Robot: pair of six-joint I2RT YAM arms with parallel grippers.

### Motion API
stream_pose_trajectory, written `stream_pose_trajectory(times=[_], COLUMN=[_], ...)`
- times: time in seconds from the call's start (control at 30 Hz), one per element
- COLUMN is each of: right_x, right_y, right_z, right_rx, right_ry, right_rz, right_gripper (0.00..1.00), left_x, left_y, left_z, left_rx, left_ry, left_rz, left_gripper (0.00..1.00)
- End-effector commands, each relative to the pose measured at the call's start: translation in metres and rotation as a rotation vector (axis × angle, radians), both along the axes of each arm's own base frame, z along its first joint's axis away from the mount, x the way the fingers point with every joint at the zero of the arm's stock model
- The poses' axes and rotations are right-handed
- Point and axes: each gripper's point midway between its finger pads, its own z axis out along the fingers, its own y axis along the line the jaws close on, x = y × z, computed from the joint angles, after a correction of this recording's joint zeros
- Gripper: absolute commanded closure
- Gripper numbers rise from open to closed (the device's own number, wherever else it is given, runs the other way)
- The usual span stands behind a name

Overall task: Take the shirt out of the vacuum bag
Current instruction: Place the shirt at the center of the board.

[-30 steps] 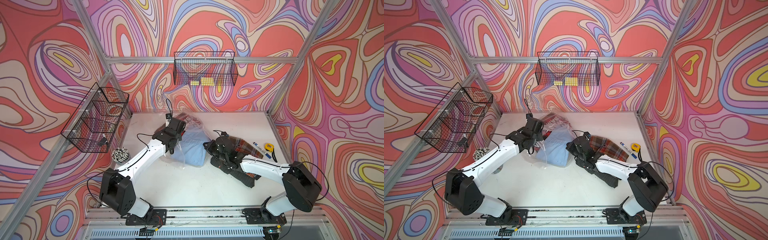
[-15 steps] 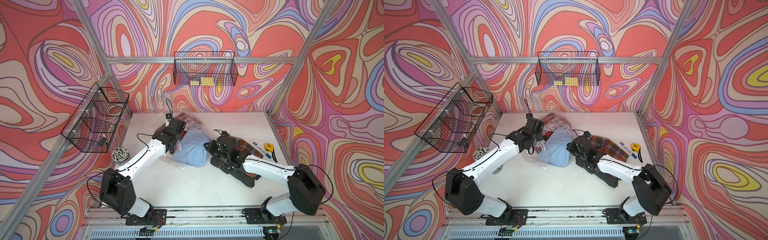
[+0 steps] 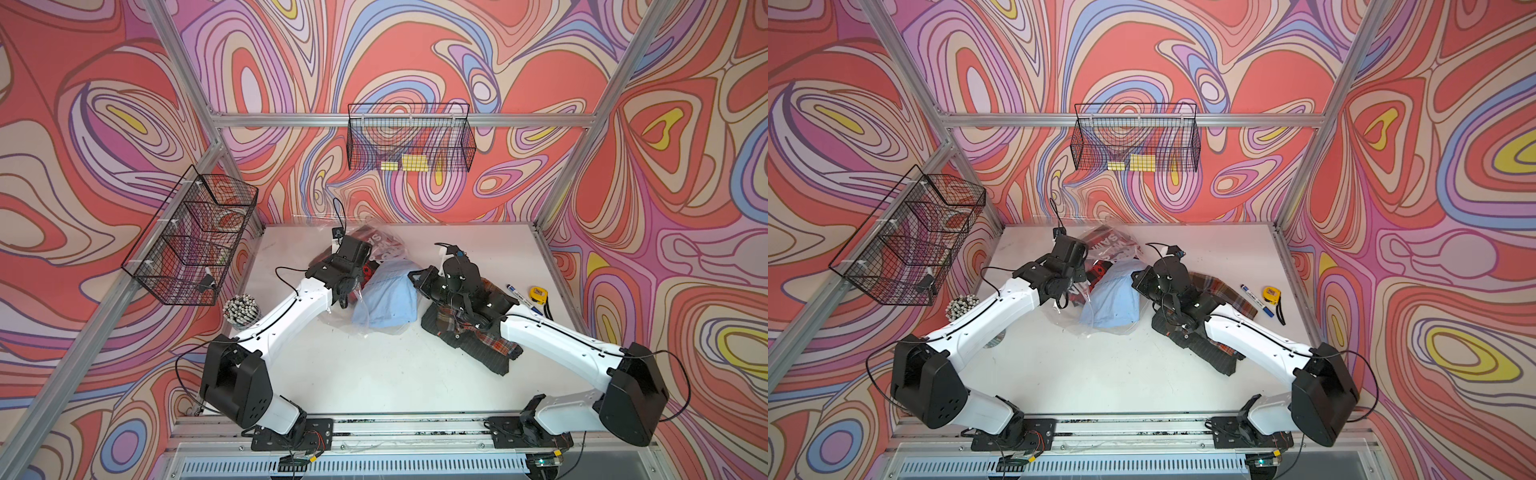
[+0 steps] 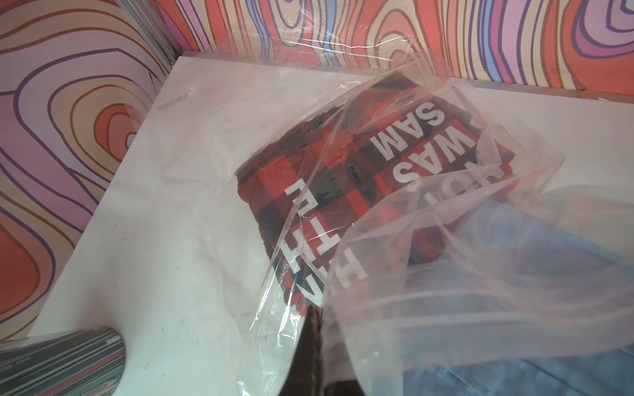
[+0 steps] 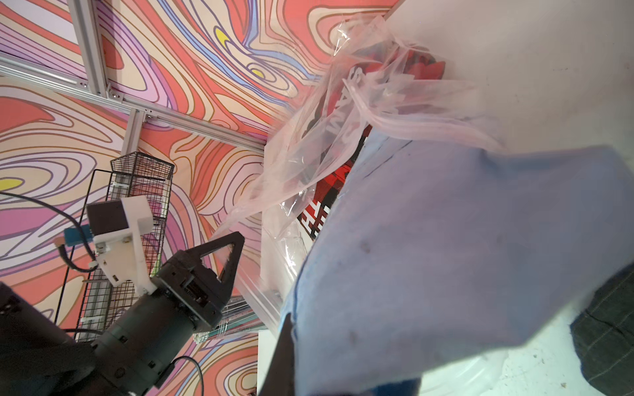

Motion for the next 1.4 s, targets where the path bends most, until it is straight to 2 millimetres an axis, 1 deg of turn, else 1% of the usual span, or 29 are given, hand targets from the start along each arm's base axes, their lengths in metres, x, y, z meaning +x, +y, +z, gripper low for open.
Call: stream_pose_trajectory(times=[0.0,0.1,0.33,0.5,0.57,0.67,0.8,1.0,1.17,1.27,1.37], right_x=[0.002,0.000,-0.007,-0.013,-0.015,-0.016,-0.014,-0.010,0.000,0.002,-0.001], right_y=[-0.004,-0.008,-0.027,-0.030,-0.033,-0.043,-0.067,-0.123,-0.169,-0.194,-0.206], right_z=[0.039,0.050,0.071,0.082,0.089,0.106,0.122,0.139,0.149,0.154,0.161], right_rx=[0.022,0.011,0.011,0.028,0.024,0.003,-0.020,-0.075,-0.125,-0.170,-0.201], right_ry=[-0.086,-0.104,-0.138,-0.150,-0.161,-0.192,-0.214,-0.242,-0.243,-0.248,-0.275], right_rz=[-0.006,-0.011,-0.046,-0.038,-0.039,-0.061,-0.107,-0.232,-0.329,-0.391,-0.432], right_gripper=[1.00,1.00,1.00,1.00,1.00,1.00,1.00,1.00,1.00,1.00,1.00], left_x=[0.005,0.004,0.004,0.005,0.005,0.005,0.004,0.004,0.003,0.003,0.003], left_y=[0.003,0.004,0.004,0.005,0.004,0.005,0.005,0.005,0.004,0.005,0.004], left_z=[0.002,0.001,0.001,0.000,0.000,-0.001,0.000,0.002,0.003,0.004,0.005], left_rx=[0.012,0.017,0.017,0.019,0.019,0.021,0.021,0.019,0.013,0.011,0.008], left_ry=[-0.007,-0.005,-0.005,-0.002,-0.001,0.000,-0.002,-0.007,-0.007,-0.011,-0.015], left_rz=[0.014,0.017,0.016,0.017,0.017,0.017,0.017,0.015,0.011,0.011,0.009], left_gripper=[1.00,1.00,1.00,1.00,1.00,1.00,1.00,1.00,1.00,1.00,1.00])
